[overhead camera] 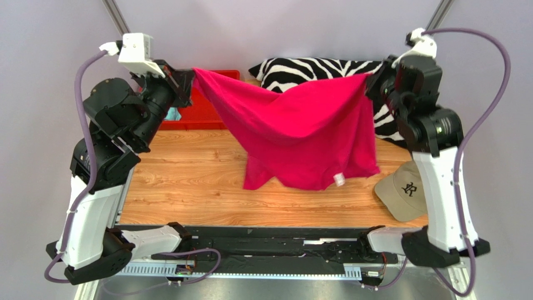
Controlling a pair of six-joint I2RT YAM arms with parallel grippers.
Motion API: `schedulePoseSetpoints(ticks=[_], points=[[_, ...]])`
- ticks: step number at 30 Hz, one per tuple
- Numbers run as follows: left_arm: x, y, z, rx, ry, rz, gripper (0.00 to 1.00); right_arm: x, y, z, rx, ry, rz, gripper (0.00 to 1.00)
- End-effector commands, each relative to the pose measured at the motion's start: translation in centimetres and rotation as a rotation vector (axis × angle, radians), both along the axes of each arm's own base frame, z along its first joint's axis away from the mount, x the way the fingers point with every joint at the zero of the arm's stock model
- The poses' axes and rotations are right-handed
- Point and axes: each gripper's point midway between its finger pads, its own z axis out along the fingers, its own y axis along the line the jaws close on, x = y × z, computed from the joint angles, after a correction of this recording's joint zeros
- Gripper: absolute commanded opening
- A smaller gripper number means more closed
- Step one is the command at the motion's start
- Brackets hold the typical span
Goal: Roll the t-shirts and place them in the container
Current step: Flatten out the T-shirt at the center of the board.
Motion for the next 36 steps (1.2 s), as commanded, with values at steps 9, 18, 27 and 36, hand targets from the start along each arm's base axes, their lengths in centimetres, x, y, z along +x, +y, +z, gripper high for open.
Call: schedulePoseSetpoints(ticks=[9,18,27,36], points=[[7.1,0.8,-13.6,0.331,0.315,0.311,0.00,22.4,9.7,-2.2,0.118,-0.054,0.325,0.12],[7.9,-0.5,-24.7,0.392,0.521,0.282,0.00,16.0,7.7,-10.8,-0.019,0.203,0.182,0.75],[7.6,-0.9,-25.0,0.365,0.517,0.242,0.00,2.6,3.7,-25.8,0.177,0.441,-0.007,0.67],[8.1,-1.6,-24.6,0.354,0.508,0.219,0.00,1.5,3.5,-33.9,0.237,0.502,-0.061,0.63]])
